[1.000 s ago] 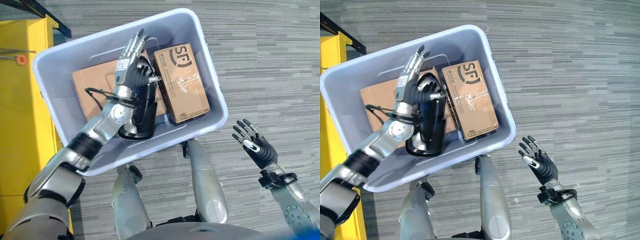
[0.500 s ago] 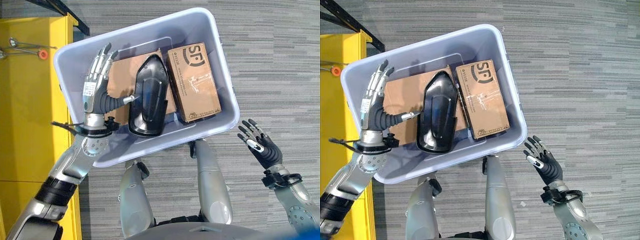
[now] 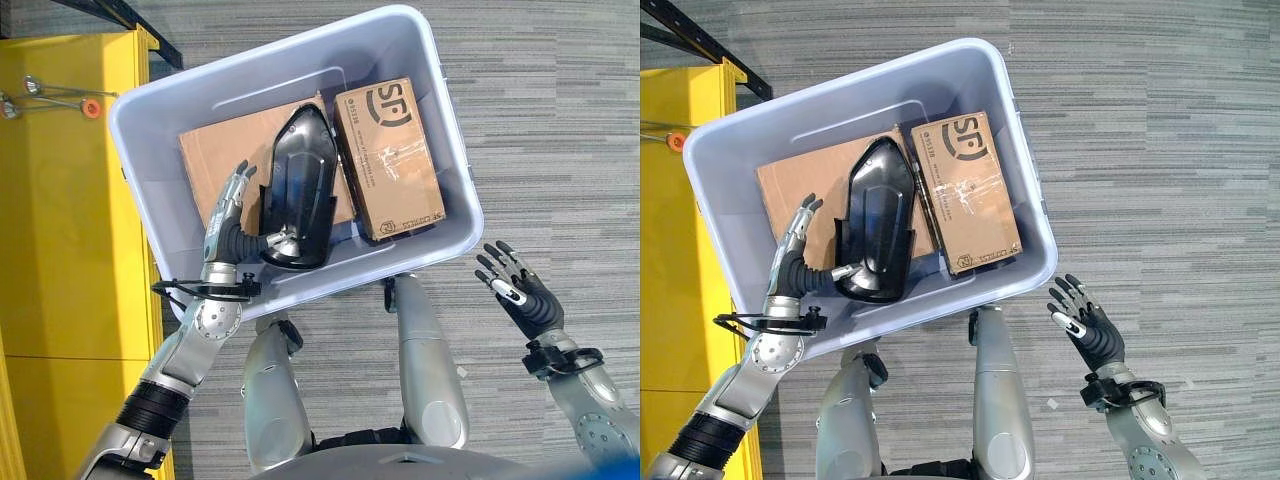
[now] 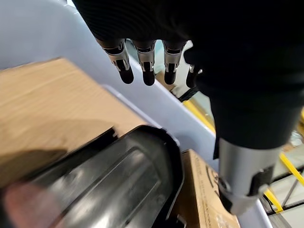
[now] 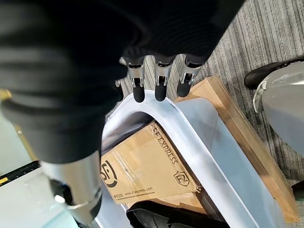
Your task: Move parts from the plastic box to the shelf.
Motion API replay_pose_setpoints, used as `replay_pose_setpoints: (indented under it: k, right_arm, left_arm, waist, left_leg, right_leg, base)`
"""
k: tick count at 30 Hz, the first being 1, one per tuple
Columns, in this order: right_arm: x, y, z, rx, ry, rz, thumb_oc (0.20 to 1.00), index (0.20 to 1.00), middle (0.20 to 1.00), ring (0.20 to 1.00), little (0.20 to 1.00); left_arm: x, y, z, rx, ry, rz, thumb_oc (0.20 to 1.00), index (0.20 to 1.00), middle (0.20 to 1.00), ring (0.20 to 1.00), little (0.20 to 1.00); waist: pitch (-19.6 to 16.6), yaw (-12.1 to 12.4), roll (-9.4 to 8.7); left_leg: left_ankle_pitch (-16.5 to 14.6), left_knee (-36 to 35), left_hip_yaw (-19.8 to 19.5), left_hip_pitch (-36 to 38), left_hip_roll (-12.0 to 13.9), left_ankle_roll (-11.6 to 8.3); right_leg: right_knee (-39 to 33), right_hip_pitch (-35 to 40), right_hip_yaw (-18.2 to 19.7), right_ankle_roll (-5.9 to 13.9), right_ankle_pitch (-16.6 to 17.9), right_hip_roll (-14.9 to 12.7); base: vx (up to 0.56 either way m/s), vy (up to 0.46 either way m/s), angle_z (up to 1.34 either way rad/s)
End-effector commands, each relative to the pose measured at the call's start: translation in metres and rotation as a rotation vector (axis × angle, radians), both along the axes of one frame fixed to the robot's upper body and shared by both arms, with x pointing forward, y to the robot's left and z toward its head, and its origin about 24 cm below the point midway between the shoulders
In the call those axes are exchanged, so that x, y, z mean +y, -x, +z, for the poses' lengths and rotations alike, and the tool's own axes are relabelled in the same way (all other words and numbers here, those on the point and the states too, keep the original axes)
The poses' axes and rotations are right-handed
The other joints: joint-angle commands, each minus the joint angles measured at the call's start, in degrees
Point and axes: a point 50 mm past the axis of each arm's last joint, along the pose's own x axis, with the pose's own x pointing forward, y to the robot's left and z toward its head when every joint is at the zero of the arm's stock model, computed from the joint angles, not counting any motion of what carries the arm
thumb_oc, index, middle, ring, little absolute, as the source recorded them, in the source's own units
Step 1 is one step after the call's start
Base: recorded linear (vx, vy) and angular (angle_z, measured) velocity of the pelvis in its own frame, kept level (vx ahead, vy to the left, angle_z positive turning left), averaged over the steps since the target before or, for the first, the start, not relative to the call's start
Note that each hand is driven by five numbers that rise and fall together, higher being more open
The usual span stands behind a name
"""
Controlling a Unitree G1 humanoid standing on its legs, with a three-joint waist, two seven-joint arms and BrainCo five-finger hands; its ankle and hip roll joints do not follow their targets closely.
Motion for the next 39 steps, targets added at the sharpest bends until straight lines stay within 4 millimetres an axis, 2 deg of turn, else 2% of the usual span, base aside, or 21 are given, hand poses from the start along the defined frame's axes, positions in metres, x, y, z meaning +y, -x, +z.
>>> replay_pose_setpoints:
  k: [1, 8, 15, 18, 21, 24, 25, 28, 39]
  right_arm:
    - [0.009, -0.014, 0.016, -0.108, -0.023, 0.002, 1.0, 1.0, 1.0, 1.0, 1.0]
    - [0.011, -0.015, 0.017, -0.107, -0.028, 0.007, 1.0, 1.0, 1.0, 1.0, 1.0]
    - [0.01, -0.014, 0.017, -0.09, -0.033, -0.003, 1.0, 1.0, 1.0, 1.0, 1.0]
    - [0.011, -0.015, 0.017, -0.08, -0.032, 0.001, 1.0, 1.0, 1.0, 1.0, 1.0]
    - [0.012, -0.016, 0.019, -0.079, -0.03, 0.002, 1.0, 1.0, 1.0, 1.0, 1.0]
    - [0.014, -0.017, 0.018, -0.073, -0.037, 0.008, 1.0, 1.0, 1.0, 1.0, 1.0]
    - [0.013, -0.018, 0.019, -0.08, -0.041, 0.01, 1.0, 1.0, 1.0, 1.0, 1.0]
    - [0.012, -0.017, 0.019, -0.077, -0.047, 0.014, 1.0, 1.0, 1.0, 1.0, 1.0]
    - [0.012, -0.017, 0.021, -0.072, -0.048, 0.02, 1.0, 1.0, 1.0, 1.0, 1.0]
  left_arm:
    - [0.015, -0.001, 0.011, -0.018, 0.048, 0.018, 1.0, 1.0, 1.0, 1.0, 1.0]
    - [0.023, -0.001, -0.005, 0.049, 0.123, 0.075, 1.0, 1.0, 1.0, 1.0, 1.0]
    - [0.037, 0.005, -0.014, 0.059, 0.333, 0.156, 1.0, 1.0, 1.0, 1.0, 1.0]
    - [0.035, 0.005, -0.021, 0.084, 0.468, 0.151, 1.0, 1.0, 1.0, 1.0, 1.0]
    - [0.029, 0.0, -0.03, 0.127, 0.519, 0.142, 1.0, 1.0, 1.0, 1.0, 1.0]
    - [0.022, -0.008, -0.036, 0.169, 0.456, 0.139, 1.0, 1.0, 1.0, 1.0, 1.0]
    - [0.022, -0.011, -0.038, 0.184, 0.339, 0.154, 1.0, 1.0, 1.0, 1.0, 1.0]
    - [0.02, -0.011, -0.047, 0.221, 0.36, 0.176, 1.0, 1.0, 1.0, 1.0, 1.0]
    - [0.03, -0.013, -0.047, 0.211, 0.343, 0.245, 1.0, 1.0, 1.0, 1.0, 1.0]
  waist:
    - [2.1, -0.16, -3.6]
    - [2.12, -0.2, -3.69]
    - [2.14, 0.01, -3.57]
    - [2.15, -0.08, -3.61]
    - [2.15, -0.27, -3.77]
    - [2.16, -0.61, -4.15]
    - [2.16, -0.77, -4.37]
    - [2.16, -0.86, -4.24]
    - [2.16, -1.22, -3.71]
  left_leg:
    - [-8.31, 7.71, -4.65, 3.9, 5.55, -4.1]
    - [-8.23, 7.76, -4.62, 3.63, 5.57, -4.03]
    - [-7.92, 7.82, -4.78, 3.04, 5.44, -3.97]
    - [-7.87, 8.05, -4.76, 2.65, 5.37, -3.91]
    - [-7.65, 8.11, -4.84, 2.42, 5.46, -3.97]
    - [-7.53, 8.1, -4.77, 2.22, 5.66, -4.01]
    - [-7.67, 8.31, -4.74, 2.16, 5.76, -4.04]
    - [-7.68, 8.58, -4.7, 1.83, 5.94, -4.05]
    - [-7.6, 8.7, -4.49, 1.42, 6.11, -4.16]
  right_leg:
    - [-20.95, 10.5, 0.6, 4.3, 16.96, -1.91]
    - [-20.91, 10.19, 0.65, 4.22, 17.05, -1.72]
    - [-20.84, 9.96, 0.4, 4.11, 17.28, -1.93]
    - [-20.61, 9.5, 0.36, 4.04, 17.44, -1.95]
    - [-20.47, 9.25, 0.49, 3.91, 17.49, -1.86]
    - [-20.28, 8.96, 0.6, 3.81, 17.42, -1.6]
    - [-20.15, 8.75, 0.7, 3.87, 17.35, -1.49]
    - [-19.58, 8.01, 0.96, 3.82, 17.25, -1.36]
    - [-18.9, 7.11, 1.21, 3.7, 17.13, -1.1]
  base:
    - [0.0, 0.0, 0.0]
    - [0.0, 0.0, 0.0]
    - [0.0, 0.0, 0.0]
    - [0.0, 0.0, 0.0]
    - [0.0, 0.0, 0.0]
    - [0.0, 0.0, 0.0]
    - [0.0, 0.0, 0.0]
    - [0.0, -0.005, -0.03]
    - [0.0, -0.003, -0.03]
